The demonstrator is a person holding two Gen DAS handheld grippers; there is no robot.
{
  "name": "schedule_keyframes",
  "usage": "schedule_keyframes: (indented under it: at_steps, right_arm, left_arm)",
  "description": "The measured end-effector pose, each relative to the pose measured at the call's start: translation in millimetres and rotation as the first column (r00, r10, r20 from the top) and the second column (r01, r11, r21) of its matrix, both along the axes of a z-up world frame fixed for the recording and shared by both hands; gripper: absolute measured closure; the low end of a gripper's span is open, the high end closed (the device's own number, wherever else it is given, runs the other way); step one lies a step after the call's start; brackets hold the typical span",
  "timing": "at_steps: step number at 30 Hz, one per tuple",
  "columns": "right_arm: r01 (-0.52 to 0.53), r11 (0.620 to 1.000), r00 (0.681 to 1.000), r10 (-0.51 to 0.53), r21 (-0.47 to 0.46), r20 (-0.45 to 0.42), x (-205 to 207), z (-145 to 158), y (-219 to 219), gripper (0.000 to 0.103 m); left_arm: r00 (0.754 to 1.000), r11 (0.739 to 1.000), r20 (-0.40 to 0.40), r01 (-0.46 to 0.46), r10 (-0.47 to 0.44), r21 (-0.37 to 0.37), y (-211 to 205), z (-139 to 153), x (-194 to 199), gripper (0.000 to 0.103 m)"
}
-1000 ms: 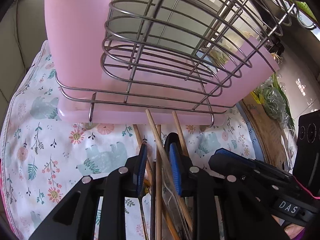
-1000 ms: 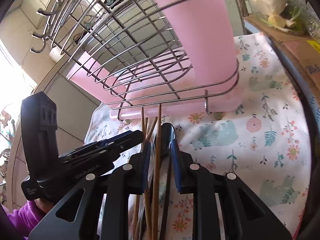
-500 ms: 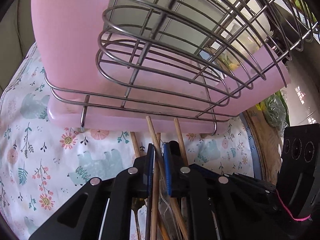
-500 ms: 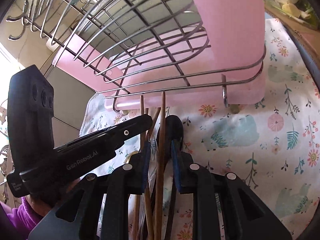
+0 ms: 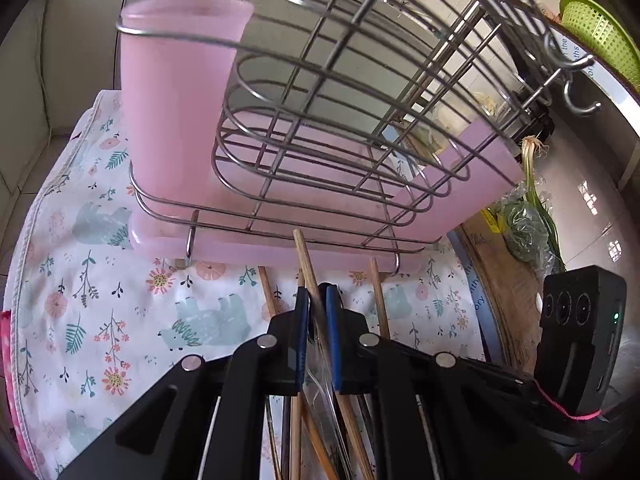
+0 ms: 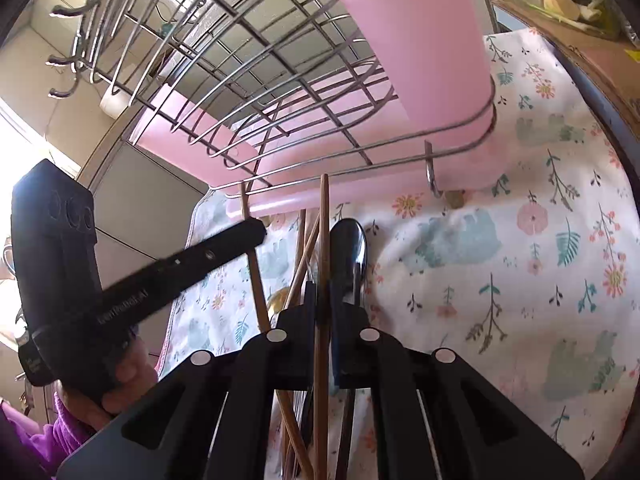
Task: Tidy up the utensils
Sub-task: 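Lift the left tool's chopstick upright over the pink holder while the right tool carries its chopstick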
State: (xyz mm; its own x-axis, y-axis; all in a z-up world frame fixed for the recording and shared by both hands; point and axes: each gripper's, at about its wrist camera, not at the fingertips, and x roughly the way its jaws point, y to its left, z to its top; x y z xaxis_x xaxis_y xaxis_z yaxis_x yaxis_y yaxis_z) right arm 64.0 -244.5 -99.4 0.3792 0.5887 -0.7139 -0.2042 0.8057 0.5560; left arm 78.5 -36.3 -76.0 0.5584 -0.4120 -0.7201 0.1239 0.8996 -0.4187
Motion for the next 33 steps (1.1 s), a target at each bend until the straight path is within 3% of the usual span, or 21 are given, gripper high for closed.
schedule_keyframes:
  at_steps: [6, 12, 19, 27, 33]
  right_arm:
    - [0.017, 1.000, 0.999, -0.018, 0.004, 0.047, -26.8, 14.2, -13.6, 0.096]
    - [0.055, 0.998, 0.986, -0.056, 0.014, 0.157, -52.6, 47.2, -35.1, 0.096]
    - [0.106, 0.994, 0.944, -0.107, 0.019, 0.311, -73.7, 91.0, -42.1, 0.096]
    - [0.131, 0.991, 0.895, -0.109, -0.021, 0.433, -75.0, 134.3, -35.9, 0.096]
    - [0.163, 0.986, 0.849, -0.130, -0.020, 0.512, -68.9, 186.6, -46.0, 0.096]
  left_arm:
    - [0.996, 1.000, 0.087, 0.014, -0.013, -0.007, 4.3, 29.7, -26.7, 0.096]
    - [0.978, 0.999, 0.207, 0.034, -0.034, 0.003, 7.7, 65.8, -58.8, 0.098]
    - [0.946, 0.999, 0.323, 0.042, -0.040, 0.001, 8.5, 107.1, -82.7, 0.098]
    - [0.903, 1.000, 0.430, 0.012, -0.006, -0.013, 32.6, 161.5, -103.5, 0.098]
    - [0.863, 0.999, 0.503, -0.036, 0.031, 0.000, 56.0, 211.5, -104.6, 0.098]
